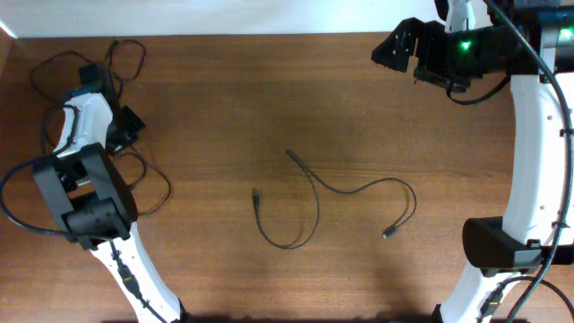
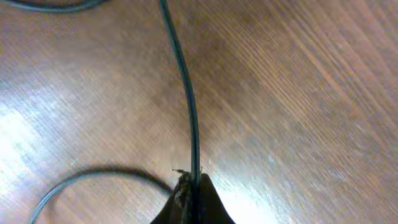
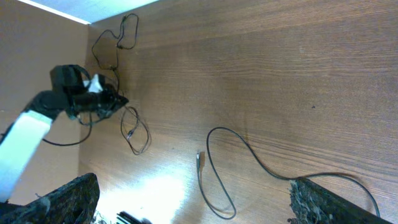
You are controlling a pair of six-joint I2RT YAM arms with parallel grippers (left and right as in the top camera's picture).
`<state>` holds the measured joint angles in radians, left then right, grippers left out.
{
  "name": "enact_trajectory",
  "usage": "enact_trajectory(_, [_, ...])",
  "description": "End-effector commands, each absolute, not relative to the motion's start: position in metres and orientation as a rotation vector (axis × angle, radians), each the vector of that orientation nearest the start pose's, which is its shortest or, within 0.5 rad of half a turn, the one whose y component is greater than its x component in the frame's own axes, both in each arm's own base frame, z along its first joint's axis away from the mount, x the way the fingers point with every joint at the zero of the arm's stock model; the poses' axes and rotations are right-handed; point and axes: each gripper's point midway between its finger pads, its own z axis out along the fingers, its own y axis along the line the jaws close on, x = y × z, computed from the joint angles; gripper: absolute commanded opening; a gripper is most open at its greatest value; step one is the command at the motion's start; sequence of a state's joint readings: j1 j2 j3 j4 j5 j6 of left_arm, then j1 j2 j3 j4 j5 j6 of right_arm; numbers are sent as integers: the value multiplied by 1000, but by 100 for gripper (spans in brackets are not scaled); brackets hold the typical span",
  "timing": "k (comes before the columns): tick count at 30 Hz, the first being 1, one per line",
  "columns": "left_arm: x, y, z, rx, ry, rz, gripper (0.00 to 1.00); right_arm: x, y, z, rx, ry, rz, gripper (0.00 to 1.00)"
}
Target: Untangle cables
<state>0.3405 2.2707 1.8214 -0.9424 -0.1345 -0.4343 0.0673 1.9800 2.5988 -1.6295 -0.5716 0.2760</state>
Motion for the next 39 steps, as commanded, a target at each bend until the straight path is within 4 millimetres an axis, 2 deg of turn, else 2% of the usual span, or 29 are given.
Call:
enact_trajectory(1, [465,189,76,-1111,2665,179,0,401,122,357,32,2575,853,98])
enact_trajectory(3, [468,188,112,-1103,2648,158,0,401,122,357,32,2575,853,98])
enact_trajectory(9, [484,165,225,-1006,2504,-80,0,401,122,357,33,2576,853,98])
enact_trajectory(11, [490,148,272,-894,2423,-208,0,401,122,356,33,2576,853,98])
enact_trajectory(14, [494,118,338,-629,2298,-374,0,401,122,357,33,2576,853,98])
enact_trajectory(18, [481,92,398,-483,2155,-486,0,401,122,357,33,2576,853,98])
enact_trajectory(21, [477,78,409,-421,2135,-561,0,401,122,357,32,2575,853,98])
enact_trajectory(23, [474,55,416,-243,2129,-675,0,401,122,357,32,2575,853,98])
enact_trajectory(25, [473,47,417,-194,2125,-724,0,401,122,357,32,2575,853,98])
enact_trajectory(29, [474,61,407,-221,2159,-606,0,401,122,357,33,2576,854,98])
enact_trajectory(33, [471,90,388,-336,2225,-406,0,401,122,357,32,2576,853,98])
enact_trajectory(35, [473,96,381,-304,2246,-373,0,401,122,357,32,2575,853,98])
enact_trajectory(37, [476,84,375,-209,2260,-453,0,401,122,357,31,2574,853,98])
enact_trajectory(39, [477,64,377,-75,2239,-583,0,402,122,357,30,2571,853,98])
